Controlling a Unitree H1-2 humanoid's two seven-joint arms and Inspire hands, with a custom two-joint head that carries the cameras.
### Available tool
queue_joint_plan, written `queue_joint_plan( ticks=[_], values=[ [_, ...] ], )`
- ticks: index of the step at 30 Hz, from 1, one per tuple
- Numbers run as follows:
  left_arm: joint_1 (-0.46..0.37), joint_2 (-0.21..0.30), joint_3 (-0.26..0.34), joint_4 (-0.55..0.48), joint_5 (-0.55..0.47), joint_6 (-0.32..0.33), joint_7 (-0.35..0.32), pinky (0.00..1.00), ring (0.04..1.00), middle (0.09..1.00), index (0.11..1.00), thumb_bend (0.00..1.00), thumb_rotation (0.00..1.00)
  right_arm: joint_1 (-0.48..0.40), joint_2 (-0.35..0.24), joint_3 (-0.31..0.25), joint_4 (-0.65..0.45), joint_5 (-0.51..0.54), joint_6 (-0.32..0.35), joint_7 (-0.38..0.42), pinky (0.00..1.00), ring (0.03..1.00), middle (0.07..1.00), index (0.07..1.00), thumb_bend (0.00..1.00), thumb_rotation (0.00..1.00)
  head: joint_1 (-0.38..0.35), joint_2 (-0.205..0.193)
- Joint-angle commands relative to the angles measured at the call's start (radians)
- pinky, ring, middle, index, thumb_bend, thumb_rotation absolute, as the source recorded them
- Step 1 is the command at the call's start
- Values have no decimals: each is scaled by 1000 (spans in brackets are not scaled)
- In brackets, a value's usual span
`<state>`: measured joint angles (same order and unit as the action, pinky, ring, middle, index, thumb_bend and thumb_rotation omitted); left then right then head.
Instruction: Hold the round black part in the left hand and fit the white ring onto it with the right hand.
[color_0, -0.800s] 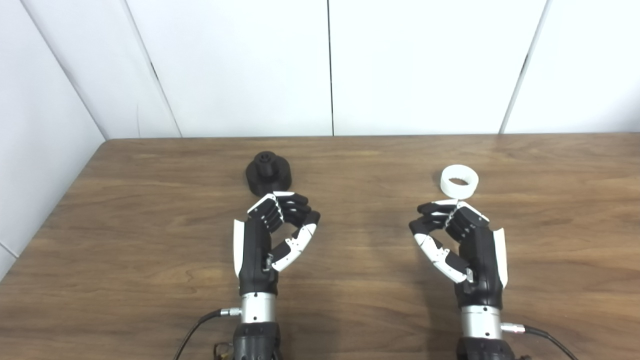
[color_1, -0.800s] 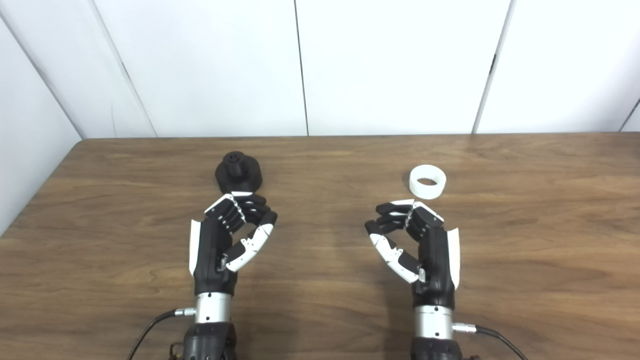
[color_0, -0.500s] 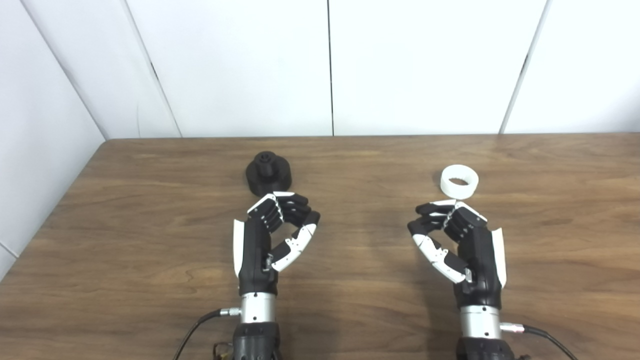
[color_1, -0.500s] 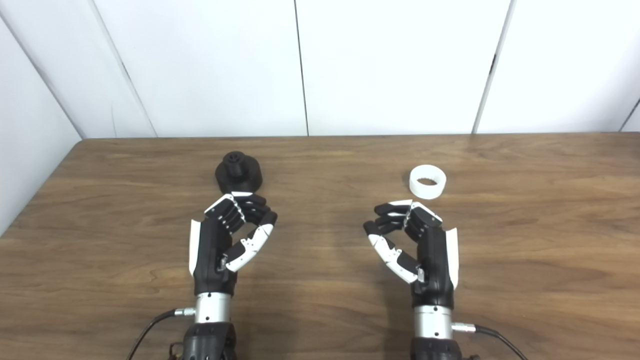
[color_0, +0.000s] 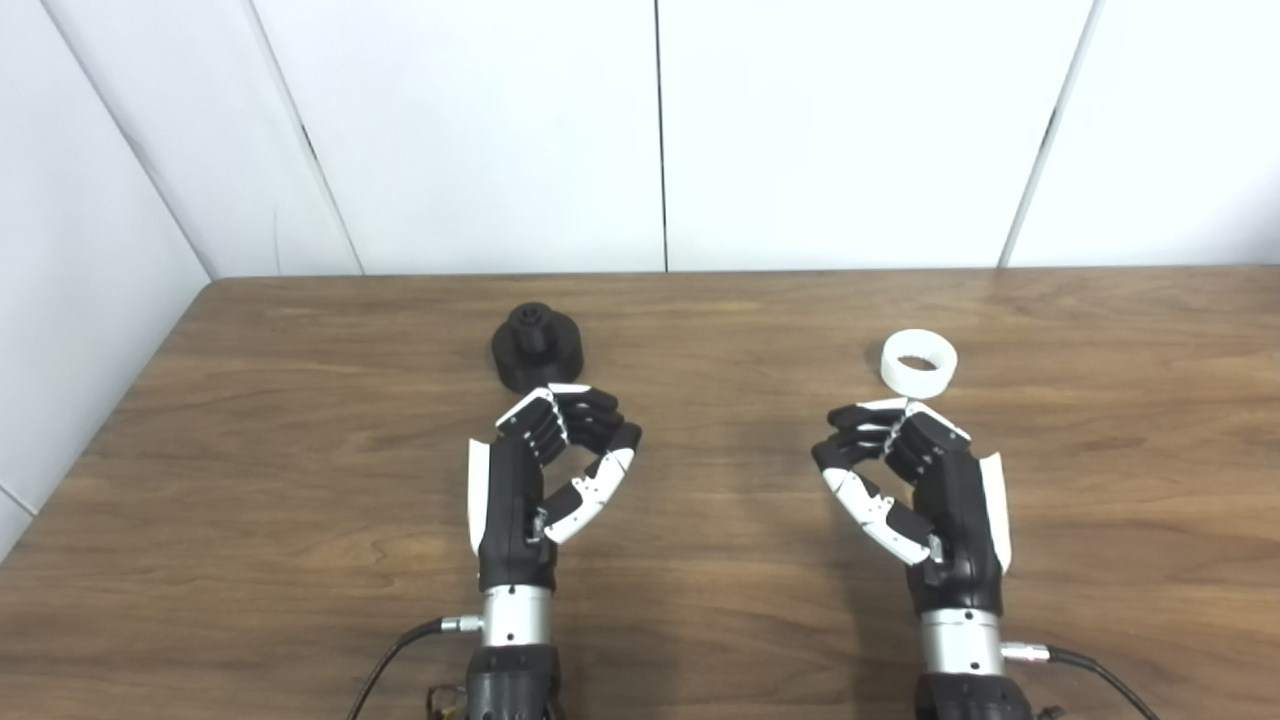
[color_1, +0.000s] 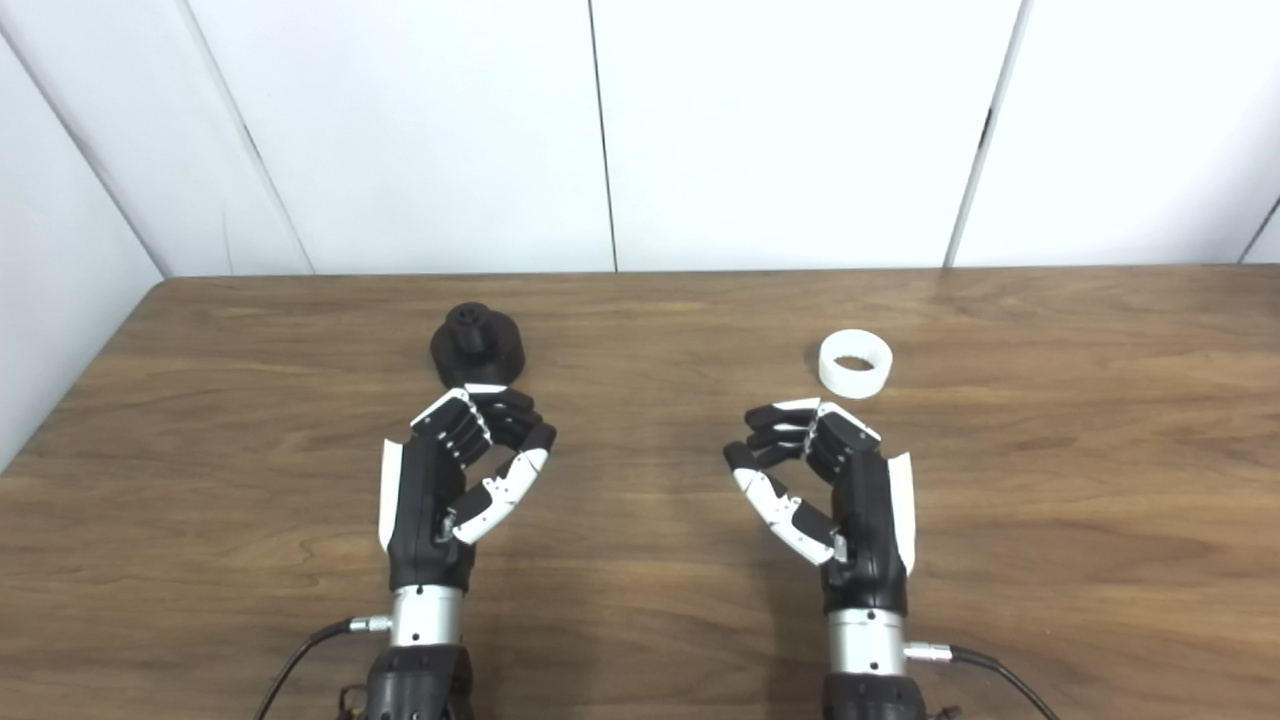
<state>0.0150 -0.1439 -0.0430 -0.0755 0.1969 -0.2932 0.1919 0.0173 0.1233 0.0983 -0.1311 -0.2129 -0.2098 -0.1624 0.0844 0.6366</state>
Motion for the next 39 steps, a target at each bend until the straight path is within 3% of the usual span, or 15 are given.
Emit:
queue_joint_plan(
  ticks=[1, 9, 10, 14, 35, 39],
  values=[
    [-21, -5, -7, -21, 8, -14, -2, 397, 459, 495, 478, 510, 0, -23, 8, 9, -37, 7, -7, 14, 436, 520, 579, 493, 498, 143, 2, 1],
    [-20, -14, -14, -10, 27, -26, 9, 405, 466, 496, 477, 510, 0, -22, -4, -1, -32, 29, -14, 26, 435, 518, 577, 493, 498, 143, 89, -15],
    [-21, -21, -19, -5, 38, -26, 15, 407, 468, 496, 477, 510, 0, -23, -11, -8, -25, 52, -25, 31, 432, 516, 576, 493, 499, 143, 167, -29],
    [-26, -42, -34, 20, 39, -33, 23, 398, 461, 497, 477, 510, 0, -24, -43, -32, -3, 66, -46, 35, 429, 517, 581, 493, 501, 149, 211, -43],
    [-36, -28, -32, 25, 44, -29, 35, 419, 473, 494, 481, 510, 0, -30, -56, -35, 21, 79, -60, 43, 434, 518, 581, 494, 503, 151, 197, -46],
    [-34, -9, -36, -20, 40, 20, 7, 434, 492, 494, 483, 510, 0, -32, -57, -35, 23, 78, -62, 45, 432, 517, 580, 494, 503, 151, 197, -46]
  ],
)
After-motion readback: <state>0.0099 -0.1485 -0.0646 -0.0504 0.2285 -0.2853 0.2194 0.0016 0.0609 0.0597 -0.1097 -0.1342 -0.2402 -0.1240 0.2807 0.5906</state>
